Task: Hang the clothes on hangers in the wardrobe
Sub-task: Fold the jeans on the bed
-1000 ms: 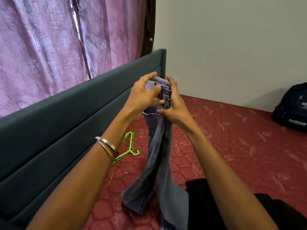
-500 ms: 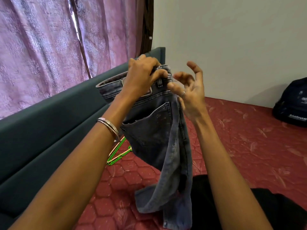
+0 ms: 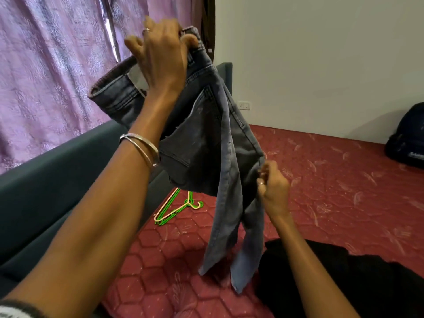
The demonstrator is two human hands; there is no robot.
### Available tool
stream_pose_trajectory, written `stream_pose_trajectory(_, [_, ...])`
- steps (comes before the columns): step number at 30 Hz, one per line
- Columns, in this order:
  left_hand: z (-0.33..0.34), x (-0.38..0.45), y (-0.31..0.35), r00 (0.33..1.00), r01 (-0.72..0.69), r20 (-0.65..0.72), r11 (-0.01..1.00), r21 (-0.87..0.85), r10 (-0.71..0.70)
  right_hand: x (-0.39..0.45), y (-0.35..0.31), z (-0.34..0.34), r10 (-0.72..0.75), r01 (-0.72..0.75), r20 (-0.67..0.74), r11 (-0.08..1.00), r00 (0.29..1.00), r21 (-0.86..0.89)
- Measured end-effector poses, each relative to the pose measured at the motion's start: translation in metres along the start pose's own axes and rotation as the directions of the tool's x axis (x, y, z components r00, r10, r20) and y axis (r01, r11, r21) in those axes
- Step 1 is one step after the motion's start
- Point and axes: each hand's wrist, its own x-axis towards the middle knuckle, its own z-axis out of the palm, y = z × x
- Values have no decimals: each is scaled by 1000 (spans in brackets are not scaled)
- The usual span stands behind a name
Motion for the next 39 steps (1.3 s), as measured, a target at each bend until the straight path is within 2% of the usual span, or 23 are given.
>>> stream_pose_trajectory(1, [-5, 4, 3, 999, -33, -18, 999, 2, 33, -2, -5, 7, 1, -4, 39, 998, 999, 61])
stream_pose_trajectory(3, [-11, 6, 9, 993, -110, -46, 994, -27, 109, 3, -7, 21, 126, -135, 63, 978, 990, 158])
stream_pose_trajectory(4, [-13, 6, 10, 987, -149, -73, 986, -80, 143, 10, -6, 27, 190, -196, 55, 969, 980, 148])
stream_pose_trajectory(6, [-12, 9, 4, 967, -228, -164, 950, -215, 196, 30, 0, 29, 215, -222, 92, 973, 972, 69])
stream_pose_trajectory(9, [-12, 17, -13, 955, -271, -209, 909, -316, 212, 48, -4, 29, 204, -253, 342, 962, 917, 105])
stream_pose_trajectory(10, [-14, 18, -16, 959, -255, -200, 925, -282, 203, 48, -8, 29, 211, -252, 315, 963, 926, 95])
stream_pose_trajectory(13, [-19, 17, -29, 982, -148, -130, 984, -97, 135, 27, -26, 31, 271, -272, 27, 952, 962, 143])
stream_pose_trajectory(15, [-23, 20, -41, 994, -74, -83, 997, -10, 73, 3, -37, 35, 118, -118, 6, 987, 993, 110])
stream_pose_trajectory(17, [-24, 24, -48, 996, -73, -58, 997, 18, 74, -14, -41, 42, -74, 61, 90, 988, 993, 141])
stream_pose_trajectory(19, [-23, 24, -43, 995, -95, -41, 995, 20, 95, -23, -40, 49, -136, 103, 178, 977, 975, 185])
stream_pose_trajectory(20, [-21, 22, -42, 995, -96, -34, 995, 18, 97, -32, -40, 52, -99, 52, 227, 978, 969, 204])
stream_pose_trajectory(22, [-18, 17, -37, 989, -125, -73, 992, 22, 127, -45, -50, 59, 70, -149, 348, 968, 935, 204])
stream_pose_trajectory(24, [-13, 16, -36, 978, -162, -133, 987, 7, 161, -57, -69, 76, 207, -272, 431, 957, 878, 95])
stream_pose_trajectory(27, [-13, 16, -33, 962, -217, -165, 976, 23, 218, -68, -91, 100, 403, -398, 409, 912, 819, -103])
stream_pose_trajectory(29, [-17, 17, -37, 951, -254, -174, 967, 36, 256, -67, -88, 104, 491, -521, 361, 853, 793, -18])
stream_pose_trajectory(31, [-19, 18, -49, 945, -246, -206, 967, 67, 255, -60, -68, 95, 438, -511, 405, 855, 803, 90])
stream_pose_trajectory(33, [-24, 19, -64, 956, -197, -203, 977, 86, 211, -44, -41, 69, 338, -494, 536, 851, 774, 177])
stream_pose_trajectory(35, [-30, 17, -79, 987, -143, -71, 989, 47, 146, -26, -18, 35, 282, -582, 653, 756, 703, 300])
stream_pose_trajectory(38, [-33, 13, -101, 997, -75, -33, 997, 7, 75, -8, 0, -14, 216, -686, 707, 540, 673, 488])
stream_pose_trajectory(39, [-32, 11, -106, 998, -55, -22, 998, -3, 55, -4, 5, -24, 185, -701, 731, 508, 656, 501])
